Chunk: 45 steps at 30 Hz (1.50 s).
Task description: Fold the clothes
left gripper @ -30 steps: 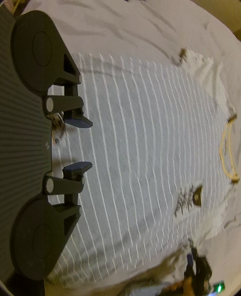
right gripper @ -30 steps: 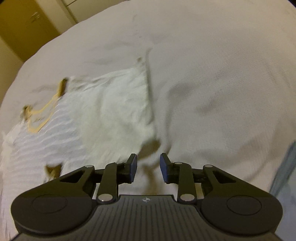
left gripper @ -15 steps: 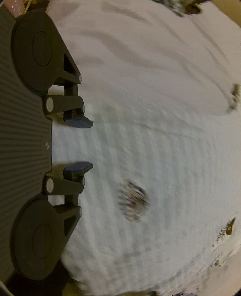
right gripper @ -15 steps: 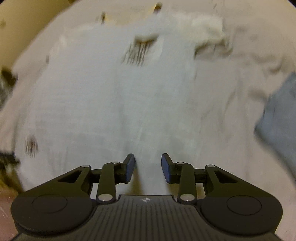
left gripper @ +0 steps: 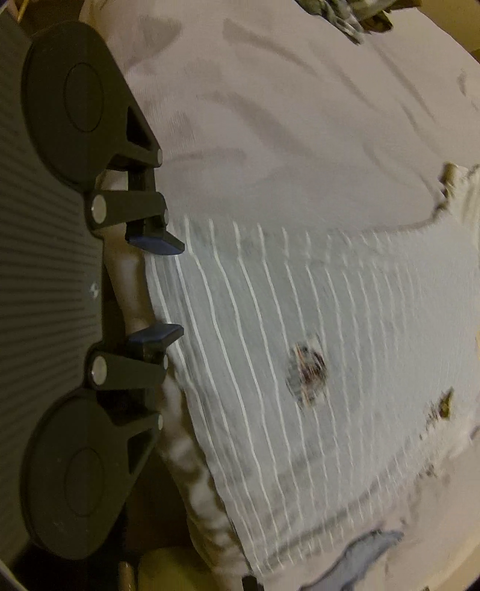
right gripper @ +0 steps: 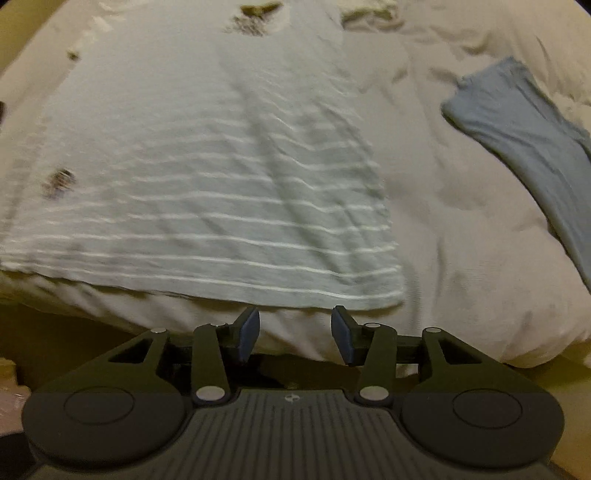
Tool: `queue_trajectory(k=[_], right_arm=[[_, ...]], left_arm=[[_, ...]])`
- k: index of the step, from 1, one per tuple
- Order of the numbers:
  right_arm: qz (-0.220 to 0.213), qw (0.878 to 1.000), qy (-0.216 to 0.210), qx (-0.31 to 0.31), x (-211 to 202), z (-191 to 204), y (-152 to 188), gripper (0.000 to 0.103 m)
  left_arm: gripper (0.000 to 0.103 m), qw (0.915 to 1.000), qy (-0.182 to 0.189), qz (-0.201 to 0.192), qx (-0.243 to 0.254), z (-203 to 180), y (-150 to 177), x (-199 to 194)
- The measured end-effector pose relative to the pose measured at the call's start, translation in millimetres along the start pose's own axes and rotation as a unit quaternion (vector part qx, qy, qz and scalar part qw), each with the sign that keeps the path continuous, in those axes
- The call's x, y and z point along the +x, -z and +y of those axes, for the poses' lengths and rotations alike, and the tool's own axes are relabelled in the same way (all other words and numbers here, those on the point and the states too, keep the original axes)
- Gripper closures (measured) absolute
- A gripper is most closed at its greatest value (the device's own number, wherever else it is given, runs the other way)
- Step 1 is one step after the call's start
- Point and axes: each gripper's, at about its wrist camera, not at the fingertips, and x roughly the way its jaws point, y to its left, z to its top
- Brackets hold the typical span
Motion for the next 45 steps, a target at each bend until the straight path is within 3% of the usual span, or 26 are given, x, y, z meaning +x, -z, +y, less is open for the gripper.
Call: queue_trajectory(k=[5,7,8,10,17,22,29,36,45], right_arm=[[-0.027,0.999,-0.031,-0.004,-31,8,-19,0.044],[-0.040,0.998,-0.039,-0.011,-47,9,-30,0.029],[-0.046,0.998,-0.043,-0.013,-56,9,-35,0.026],[-0.060,0.997,-0.048,-0.013,-70,7,-46,0.020],[-0.066,0.996,-0.051,-0.039,-106,6,-74,0.016],[-0.060,0.996,-0.041,-0.048,-133,16,-71,0.015],[-0.088,0.996,-0.002,-0.025,-163,45,-47,0.015],[-0.113,0.992,0.028,0.047,-180,100,2,0.015],[-0.108,0.991,0.036,0.066,-179,170,44,0.015]], left_arm=[[0.064,0.9997,0.006,-0.010,-0.022,-34,-12,-23],[0.058,0.9994,0.002,-0.013,-0.033,-46,-20,-37],[0.055,0.9992,0.000,-0.015,-0.037,-51,-24,-43],[0.038,0.9988,-0.001,-0.024,-0.043,-61,-32,-58],[0.001,0.9958,-0.018,-0.069,-0.058,-89,-59,-104],[0.001,0.9952,-0.008,-0.086,-0.046,-97,-73,-125],[0.001,0.9946,0.012,-0.103,0.003,-84,-77,-145],[0.001,0.9883,0.031,-0.125,0.082,-44,-55,-172],[0.001,0.9858,0.048,-0.127,0.099,8,-22,-185]])
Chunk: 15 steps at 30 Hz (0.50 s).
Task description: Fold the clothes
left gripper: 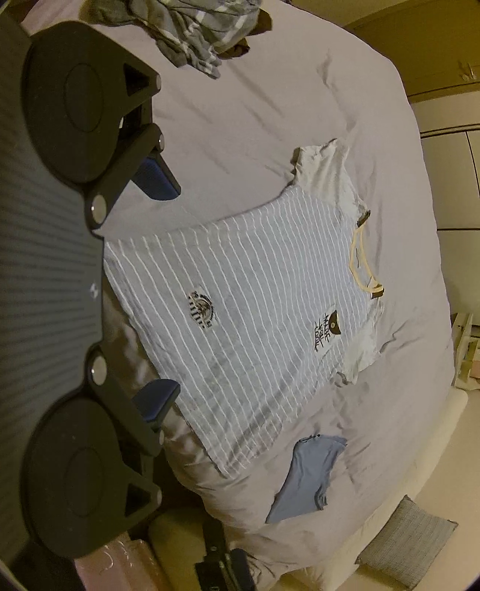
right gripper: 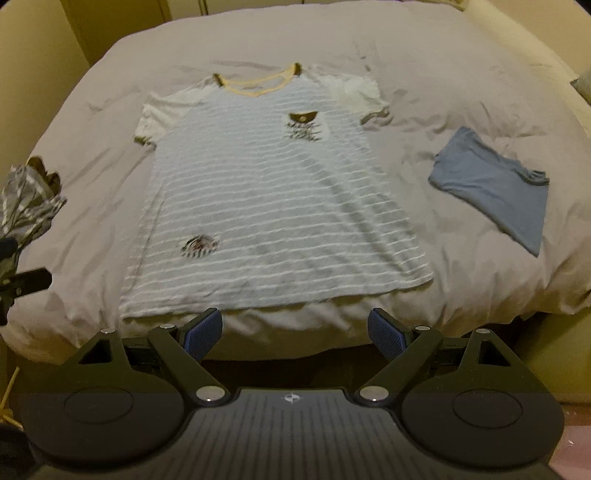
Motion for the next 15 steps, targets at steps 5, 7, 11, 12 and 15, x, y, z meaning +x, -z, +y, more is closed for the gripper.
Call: queue_trajectory(k=[5,7,11,12,15], right_arm=[[-0.010,1.000,0.010,-0.018,-3,28,-4,0.015],[-0.014,1.000,0.013,-0.019,-1,36,-6,0.015],[-0.016,1.000,0.009,-0.018,5,51,-10,0.015],[-0.016,1.000,0.007,-0.019,6,54,-12,0.015],[-0.015,1.000,-0.001,-0.022,12,61,-20,0.015]], left_arm=[[0.001,0.9998,0.001,-0.008,-0.021,23,11,-10],[0.001,0.9998,-0.005,-0.010,-0.018,33,14,-13],[0.001,0.9993,-0.015,-0.007,-0.034,58,18,-14],[0.001,0.9991,-0.016,-0.005,-0.040,65,17,-12],[0.001,0.9983,-0.028,-0.001,-0.051,83,8,-2]])
